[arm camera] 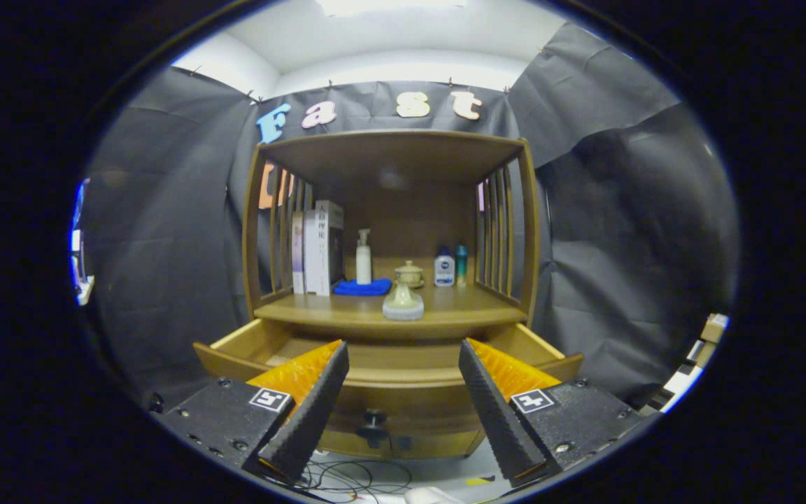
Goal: Pull open the drawer, take out the items inside it, and place them on the countertop above the cabinet.
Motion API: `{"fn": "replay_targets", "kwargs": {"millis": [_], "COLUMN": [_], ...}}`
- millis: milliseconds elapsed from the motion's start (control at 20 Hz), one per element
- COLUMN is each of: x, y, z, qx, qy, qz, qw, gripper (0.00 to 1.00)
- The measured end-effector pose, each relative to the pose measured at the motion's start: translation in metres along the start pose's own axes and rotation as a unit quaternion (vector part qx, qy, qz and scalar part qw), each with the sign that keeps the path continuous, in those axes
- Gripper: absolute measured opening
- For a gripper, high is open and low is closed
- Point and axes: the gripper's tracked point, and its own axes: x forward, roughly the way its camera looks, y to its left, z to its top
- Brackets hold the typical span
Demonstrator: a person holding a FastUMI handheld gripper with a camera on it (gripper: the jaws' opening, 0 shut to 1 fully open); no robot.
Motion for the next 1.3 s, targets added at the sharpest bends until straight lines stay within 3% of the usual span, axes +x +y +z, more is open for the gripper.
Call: {"fn": "replay_targets", "kwargs": {"millis": [450, 1300], "x": [0.032, 0.056], "y": [0.022, 0.022], "z": [-0.082, -0.106], "qx": [-0.009, -0.012], "qy": [0.072, 0.077], "qz": [0.014, -0.013], "qw": [0.997, 0.997], "gripper": [1.0, 1.0]}}
